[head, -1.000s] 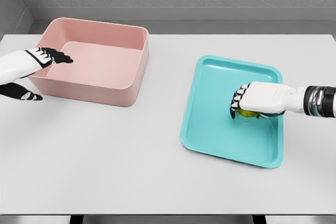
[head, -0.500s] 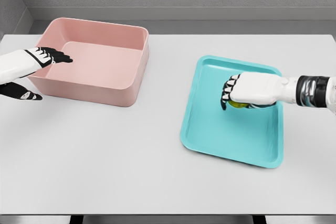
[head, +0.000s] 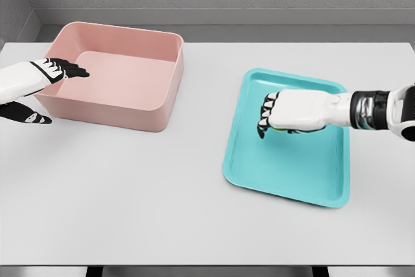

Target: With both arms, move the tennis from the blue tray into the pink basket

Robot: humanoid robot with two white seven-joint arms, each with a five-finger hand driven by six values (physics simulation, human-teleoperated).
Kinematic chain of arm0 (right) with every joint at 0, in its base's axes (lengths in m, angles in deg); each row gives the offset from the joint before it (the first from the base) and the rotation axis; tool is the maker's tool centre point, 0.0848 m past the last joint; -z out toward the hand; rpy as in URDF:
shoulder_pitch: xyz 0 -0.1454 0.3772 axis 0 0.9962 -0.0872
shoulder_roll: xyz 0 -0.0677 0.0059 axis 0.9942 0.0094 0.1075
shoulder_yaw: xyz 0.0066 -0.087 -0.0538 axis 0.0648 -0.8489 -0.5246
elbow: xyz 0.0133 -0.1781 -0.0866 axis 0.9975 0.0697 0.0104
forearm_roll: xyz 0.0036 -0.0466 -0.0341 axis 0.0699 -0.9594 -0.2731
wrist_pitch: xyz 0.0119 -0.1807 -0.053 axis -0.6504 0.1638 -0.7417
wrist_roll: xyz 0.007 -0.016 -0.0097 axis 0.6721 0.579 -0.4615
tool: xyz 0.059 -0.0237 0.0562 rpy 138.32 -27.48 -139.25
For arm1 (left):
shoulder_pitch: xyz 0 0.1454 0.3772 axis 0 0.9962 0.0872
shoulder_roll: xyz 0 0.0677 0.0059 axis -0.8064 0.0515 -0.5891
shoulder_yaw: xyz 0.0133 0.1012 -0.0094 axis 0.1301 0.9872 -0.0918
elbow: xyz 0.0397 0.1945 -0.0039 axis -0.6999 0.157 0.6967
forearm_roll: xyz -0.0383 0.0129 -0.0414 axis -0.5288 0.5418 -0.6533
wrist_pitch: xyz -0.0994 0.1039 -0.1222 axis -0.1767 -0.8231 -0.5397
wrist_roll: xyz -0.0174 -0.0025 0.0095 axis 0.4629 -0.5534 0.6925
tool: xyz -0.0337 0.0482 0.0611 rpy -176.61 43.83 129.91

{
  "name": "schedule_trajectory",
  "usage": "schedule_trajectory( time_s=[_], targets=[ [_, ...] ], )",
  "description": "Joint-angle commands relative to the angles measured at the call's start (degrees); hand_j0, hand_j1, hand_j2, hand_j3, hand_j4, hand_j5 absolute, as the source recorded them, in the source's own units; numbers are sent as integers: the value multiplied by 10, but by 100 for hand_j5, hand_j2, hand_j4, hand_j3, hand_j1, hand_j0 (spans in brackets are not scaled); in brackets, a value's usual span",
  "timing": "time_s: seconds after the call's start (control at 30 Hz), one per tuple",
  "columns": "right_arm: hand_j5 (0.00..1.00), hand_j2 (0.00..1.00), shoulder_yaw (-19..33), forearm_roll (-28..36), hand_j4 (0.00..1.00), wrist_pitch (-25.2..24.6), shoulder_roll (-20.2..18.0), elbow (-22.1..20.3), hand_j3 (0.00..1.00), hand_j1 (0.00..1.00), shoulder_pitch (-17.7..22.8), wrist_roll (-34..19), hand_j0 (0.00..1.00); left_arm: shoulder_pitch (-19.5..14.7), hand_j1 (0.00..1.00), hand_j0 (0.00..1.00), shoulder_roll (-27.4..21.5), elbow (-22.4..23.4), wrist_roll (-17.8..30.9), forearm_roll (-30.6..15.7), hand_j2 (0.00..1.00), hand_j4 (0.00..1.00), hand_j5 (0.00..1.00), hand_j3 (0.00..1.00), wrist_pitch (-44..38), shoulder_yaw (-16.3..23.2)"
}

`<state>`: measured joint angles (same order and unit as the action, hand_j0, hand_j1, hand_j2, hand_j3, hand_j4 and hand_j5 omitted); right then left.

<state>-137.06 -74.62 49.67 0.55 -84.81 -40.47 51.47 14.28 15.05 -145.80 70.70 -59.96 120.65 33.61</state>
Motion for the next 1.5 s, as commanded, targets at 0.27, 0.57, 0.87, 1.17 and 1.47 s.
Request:
schedule_trajectory(
  time_s=[0.27, 0.57, 0.87, 1.17, 1.47],
  targets=[
    [57, 57, -9, 2, 57, -1, 5, 1, 57, 57, -4, 0, 57, 0, 100, 100, -4, 2, -1, -4, 100, 100, 100, 100, -1, 0],
    [57, 57, -18, 3, 57, -3, 15, 1, 57, 57, -17, 0, 57, 0, 100, 100, -4, 3, 0, -4, 100, 100, 100, 100, -1, 0],
    [57, 57, -32, 3, 57, -7, 28, 1, 57, 57, -32, 0, 57, 0, 100, 100, -4, 3, -1, -4, 100, 100, 100, 100, -1, 0],
    [57, 57, -50, 3, 57, -10, 43, 1, 57, 57, -45, 0, 57, -1, 100, 100, -5, 3, -1, -5, 100, 100, 100, 100, -1, 0],
    [57, 57, -67, 2, 57, -7, 61, 1, 57, 57, -64, 0, 57, 0, 100, 100, -4, -4, -1, -5, 100, 100, 100, 100, -1, 1]
  ],
)
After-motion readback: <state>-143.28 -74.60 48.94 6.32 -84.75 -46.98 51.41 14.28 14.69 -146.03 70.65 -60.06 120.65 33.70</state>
